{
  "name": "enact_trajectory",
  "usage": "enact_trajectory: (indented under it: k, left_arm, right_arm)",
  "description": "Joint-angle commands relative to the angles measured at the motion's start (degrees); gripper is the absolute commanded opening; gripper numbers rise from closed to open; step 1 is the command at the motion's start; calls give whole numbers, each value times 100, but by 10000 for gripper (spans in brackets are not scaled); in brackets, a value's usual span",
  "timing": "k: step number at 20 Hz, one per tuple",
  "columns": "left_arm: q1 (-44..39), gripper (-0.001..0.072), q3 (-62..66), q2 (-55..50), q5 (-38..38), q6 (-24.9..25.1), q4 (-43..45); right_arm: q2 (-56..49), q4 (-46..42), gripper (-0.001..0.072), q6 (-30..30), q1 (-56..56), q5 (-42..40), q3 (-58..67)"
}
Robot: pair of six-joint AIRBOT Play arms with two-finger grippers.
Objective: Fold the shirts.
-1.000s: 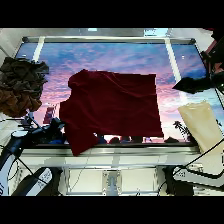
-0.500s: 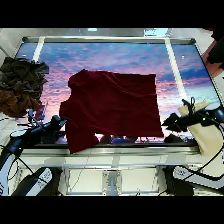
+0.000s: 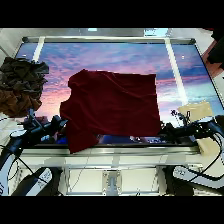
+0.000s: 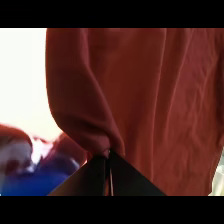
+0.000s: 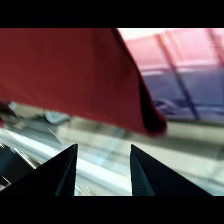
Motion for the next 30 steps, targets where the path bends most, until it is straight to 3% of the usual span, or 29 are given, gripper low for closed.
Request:
enact_trajectory:
  k: [1, 6, 7, 8, 9, 12, 13, 15, 17, 20, 23, 26, 30]
  left_arm:
    - [-2, 11, 7, -2, -70, 11, 0]
    - [-2, 11, 7, -2, -162, 33, 0]
    - [-2, 11, 7, -2, -162, 31, 0]
    - [-2, 11, 7, -2, -162, 31, 0]
    - [-2, 11, 7, -2, -166, 33, 0]
    - [-2, 11, 7, -2, -197, 33, 0]
    - [-2, 11, 7, -2, -195, 33, 0]
    - [-2, 11, 22, -2, -195, 44, -39]
    - [0, 11, 295, 0, -302, 354, -70]
    - [0, 9, 1482, 4, -905, 911, -278]
    - [0, 9, 3259, 33, -1768, 903, -280]
    - [0, 9, 5029, 363, -2286, 743, -243]
    - [2, 9, 6975, 1150, -2103, 444, 435]
  right_arm:
    - [4, 487, 391, 258, -9, -708, -166]
    - [2, 522, 354, 514, -9, -1021, -210]
    - [2, 518, 274, 509, -9, -1036, -210]
    - [2, 522, 140, 505, -9, -1086, -210]
    - [2, 520, 99, 505, -9, -1130, -210]
    - [2, 518, 98, 498, -9, -1191, -210]
    - [2, 522, 61, 470, -9, -1215, -208]
    - [4, 885, 27, -289, -9, -1106, -208]
    - [22, 1917, 26, -1158, -9, -787, -205]
    - [426, 3364, 25, -2186, -9, -350, 81]
    - [1394, 4153, 25, -2295, -13, 52, 938]
    - [2673, 3980, 25, -2153, -24, -44, 2162]
    - [4221, 2970, 24, -1622, -24, -964, 3910]
